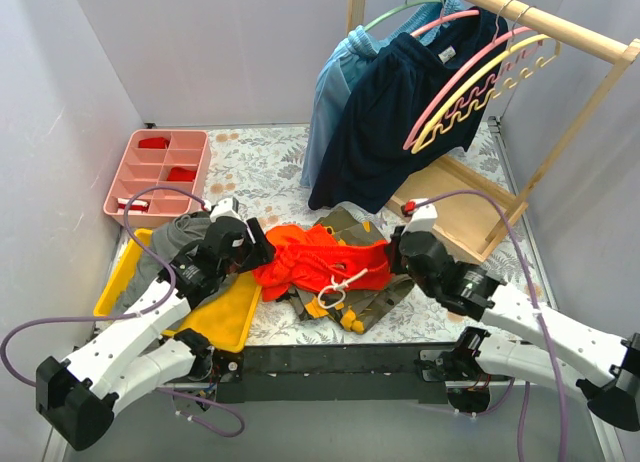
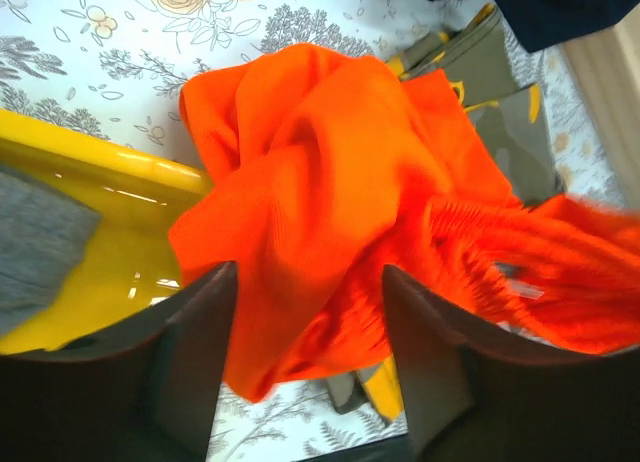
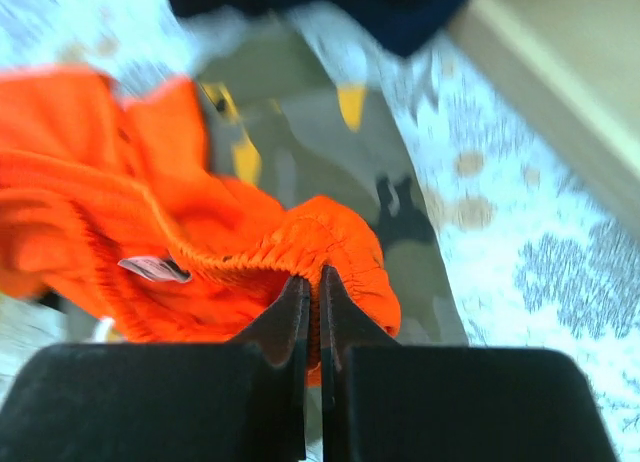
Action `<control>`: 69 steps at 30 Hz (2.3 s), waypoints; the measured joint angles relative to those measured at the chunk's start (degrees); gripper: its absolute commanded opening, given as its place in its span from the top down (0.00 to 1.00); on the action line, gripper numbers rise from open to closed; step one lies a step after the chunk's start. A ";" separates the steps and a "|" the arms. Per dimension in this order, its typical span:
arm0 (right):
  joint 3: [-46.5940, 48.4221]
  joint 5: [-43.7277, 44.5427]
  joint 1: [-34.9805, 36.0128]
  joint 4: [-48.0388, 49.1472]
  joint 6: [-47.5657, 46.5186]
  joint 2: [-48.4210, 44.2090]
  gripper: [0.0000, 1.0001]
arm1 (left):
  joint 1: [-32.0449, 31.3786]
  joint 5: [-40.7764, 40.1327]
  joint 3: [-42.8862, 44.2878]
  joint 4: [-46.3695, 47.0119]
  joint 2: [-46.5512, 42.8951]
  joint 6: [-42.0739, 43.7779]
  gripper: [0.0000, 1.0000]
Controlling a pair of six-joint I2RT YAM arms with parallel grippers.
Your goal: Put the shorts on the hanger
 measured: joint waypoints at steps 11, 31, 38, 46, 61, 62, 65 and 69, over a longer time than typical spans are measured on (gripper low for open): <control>-8.90 -3.56 -0.02 3.98 1.55 1.99 0.99 | -7.69 -4.17 17.68 -11.89 6.73 -3.56 0.47; -8.90 -4.48 -0.02 5.22 1.51 1.33 0.99 | -23.74 -19.89 20.52 -28.81 20.76 -21.59 0.46; -8.90 -4.70 -0.02 5.20 1.57 0.81 0.99 | -22.08 -17.49 16.76 -23.30 19.65 -21.66 0.53; -8.90 -4.90 -0.02 5.16 1.66 0.63 0.99 | -19.12 -16.63 13.11 -21.18 18.45 -20.57 0.68; 0.90 0.79 -0.02 -1.92 -0.42 1.07 0.99 | -19.15 -14.78 19.39 -22.01 18.82 -13.88 1.00; 3.19 1.64 -0.02 -2.43 -0.98 1.07 0.99 | -19.15 -15.87 22.08 -22.36 18.34 -13.09 1.00; 13.92 5.44 -0.02 -2.82 -4.48 1.33 0.99 | -19.12 -20.65 37.73 -23.54 16.85 -5.35 1.00; 33.24 10.08 -0.02 -1.55 -11.58 3.96 0.99 | -19.12 -23.63 65.35 -21.49 21.35 8.26 1.00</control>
